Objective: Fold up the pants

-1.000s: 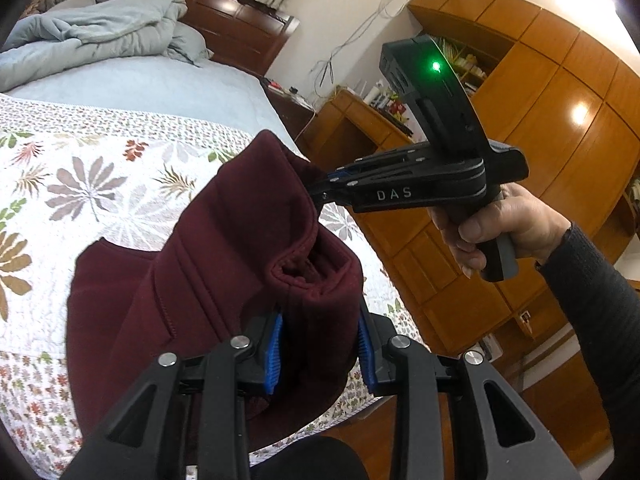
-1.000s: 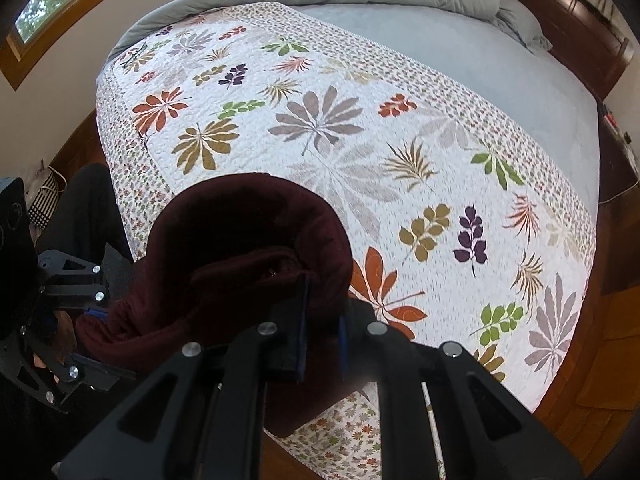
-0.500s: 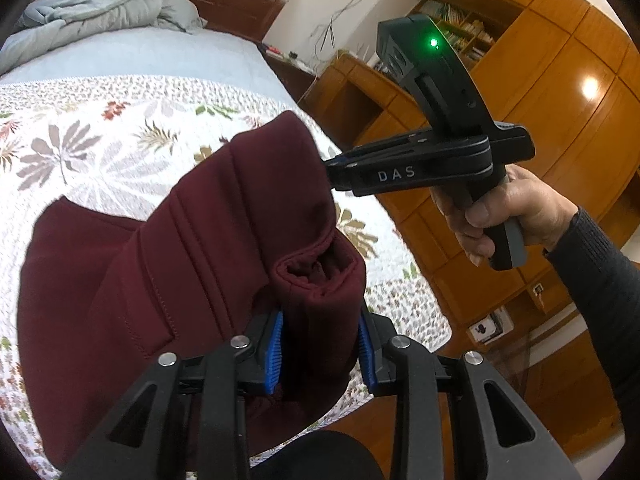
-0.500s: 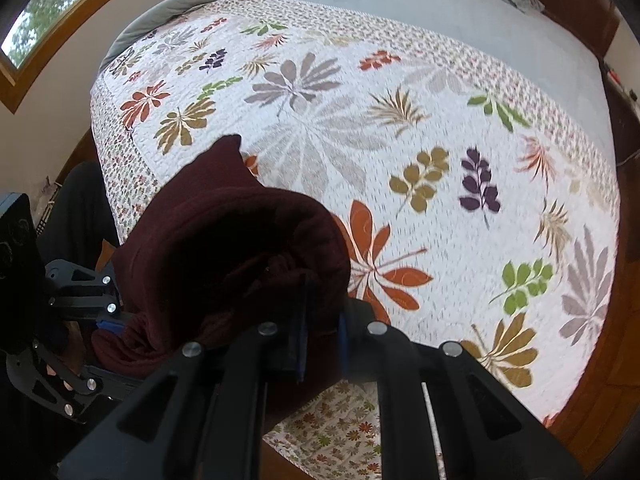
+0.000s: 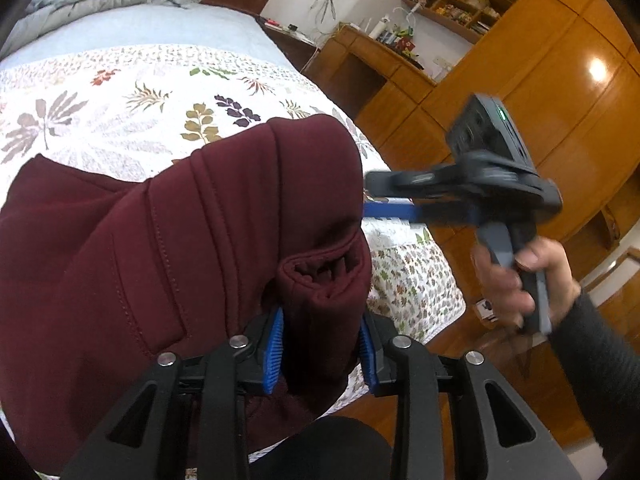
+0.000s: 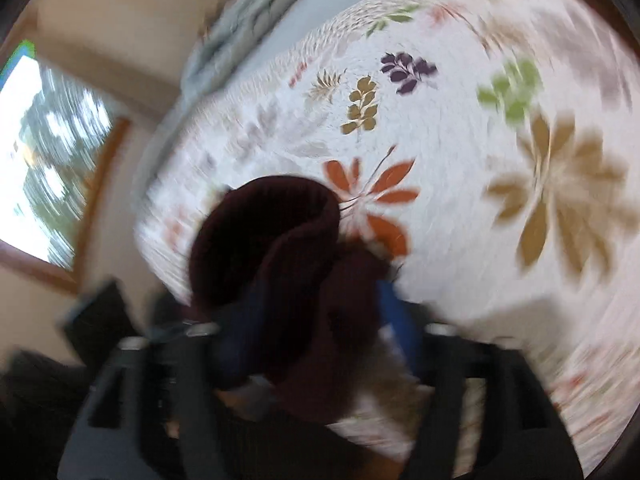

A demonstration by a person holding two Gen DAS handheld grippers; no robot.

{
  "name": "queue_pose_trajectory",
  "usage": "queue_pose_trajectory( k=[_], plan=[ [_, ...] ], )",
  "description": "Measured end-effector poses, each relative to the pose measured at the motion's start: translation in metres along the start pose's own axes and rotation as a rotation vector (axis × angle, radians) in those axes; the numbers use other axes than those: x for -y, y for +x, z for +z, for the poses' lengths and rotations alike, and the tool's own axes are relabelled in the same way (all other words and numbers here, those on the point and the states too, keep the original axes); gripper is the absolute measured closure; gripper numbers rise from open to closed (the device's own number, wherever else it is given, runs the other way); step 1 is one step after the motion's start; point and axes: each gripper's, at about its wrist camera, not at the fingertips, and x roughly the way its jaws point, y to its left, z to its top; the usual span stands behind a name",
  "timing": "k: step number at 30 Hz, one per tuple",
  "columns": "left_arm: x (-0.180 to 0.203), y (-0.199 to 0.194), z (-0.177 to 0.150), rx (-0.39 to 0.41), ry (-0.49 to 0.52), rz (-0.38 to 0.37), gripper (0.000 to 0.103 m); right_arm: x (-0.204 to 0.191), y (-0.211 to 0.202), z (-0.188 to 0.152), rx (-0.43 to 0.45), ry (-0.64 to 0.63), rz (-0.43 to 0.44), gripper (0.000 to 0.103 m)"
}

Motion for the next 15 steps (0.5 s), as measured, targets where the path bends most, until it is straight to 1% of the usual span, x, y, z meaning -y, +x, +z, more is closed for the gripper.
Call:
queue_pose_trajectory(
  k=[1, 2, 3, 5, 6, 8, 9, 12, 13, 15],
  plan=[
    [0.000, 0.000, -0.001, -0.005, 0.001, -0.005, 0.064, 0.005, -0.002, -0.012, 0.028, 0.058, 0.094, 0.015],
    [0.000, -0.001, -0.003, -0.021, -0.007, -0.018, 0.060, 0.009, -0.002, -0.022, 0.053, 0.105, 0.164, 0.012],
    [0.000, -0.002, -0.005, -0.029, -0.013, -0.025, 0.056, 0.012, -0.002, -0.028, 0.070, 0.137, 0.211, 0.011],
    [0.002, -0.006, -0.009, -0.043, -0.023, -0.072, 0.041, 0.023, 0.003, -0.045, 0.113, 0.219, 0.326, 0.010],
    [0.003, -0.011, -0.011, -0.038, -0.026, -0.094, 0.039, 0.026, 0.008, -0.053, 0.119, 0.242, 0.352, 0.009],
    [0.005, -0.023, -0.013, -0.023, -0.021, -0.140, 0.029, 0.030, 0.018, -0.060, 0.119, 0.267, 0.369, 0.008],
    [0.005, -0.029, -0.013, -0.014, -0.023, -0.155, 0.026, 0.032, 0.020, -0.061, 0.118, 0.274, 0.374, 0.008],
    [-0.007, -0.046, -0.009, -0.008, -0.082, -0.229, 0.025, 0.029, 0.026, -0.062, 0.122, 0.260, 0.366, 0.008],
    [-0.016, -0.053, -0.007, -0.005, -0.114, -0.254, 0.025, 0.028, 0.028, -0.060, 0.121, 0.253, 0.352, 0.008],
    [-0.030, -0.066, -0.002, 0.018, -0.139, -0.267, 0.025, 0.026, 0.034, -0.056, 0.097, 0.237, 0.302, 0.008]
  ],
)
